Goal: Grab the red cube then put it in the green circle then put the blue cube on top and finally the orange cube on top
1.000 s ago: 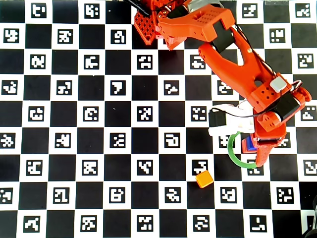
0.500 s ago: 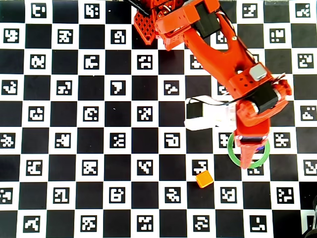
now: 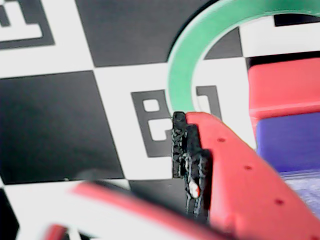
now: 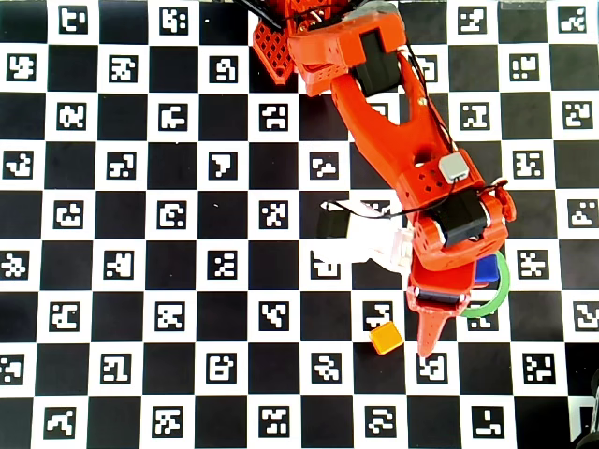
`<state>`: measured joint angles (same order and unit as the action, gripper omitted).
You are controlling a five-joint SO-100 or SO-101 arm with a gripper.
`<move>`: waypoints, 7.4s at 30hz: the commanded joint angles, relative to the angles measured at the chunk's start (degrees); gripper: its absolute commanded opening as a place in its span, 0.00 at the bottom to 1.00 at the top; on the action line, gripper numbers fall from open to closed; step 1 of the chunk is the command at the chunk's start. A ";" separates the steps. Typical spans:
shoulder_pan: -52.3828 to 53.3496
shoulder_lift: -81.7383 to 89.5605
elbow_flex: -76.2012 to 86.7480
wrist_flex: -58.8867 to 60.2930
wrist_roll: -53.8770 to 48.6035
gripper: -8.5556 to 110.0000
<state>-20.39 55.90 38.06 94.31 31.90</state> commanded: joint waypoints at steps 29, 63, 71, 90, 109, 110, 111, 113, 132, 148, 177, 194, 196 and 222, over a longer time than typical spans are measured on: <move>1.93 -12.48 -10.63 -7.82 15.29 0.43; 5.80 -15.21 -2.99 -13.01 31.03 0.42; 5.80 -15.82 -0.26 -14.59 31.11 0.42; 5.27 -16.87 1.49 -16.79 31.03 0.41; 5.19 -16.35 1.76 -17.31 31.11 0.22; 5.19 -16.26 1.85 -17.31 31.03 0.21; 5.19 -16.17 1.93 -17.40 30.85 0.20; 5.19 -15.91 1.93 -17.49 30.32 0.18; 10.37 2.72 10.46 -9.23 18.98 0.13; 13.71 20.57 19.60 6.24 -8.96 0.10; -12.22 10.02 -4.13 10.46 -6.33 0.06; -16.61 -2.11 -10.11 9.93 -5.27 0.06; -16.35 -2.72 -10.02 9.84 -4.92 0.06; -14.50 -2.99 -3.60 3.25 -1.93 0.07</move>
<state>-35.51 50.27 34.72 98.00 29.71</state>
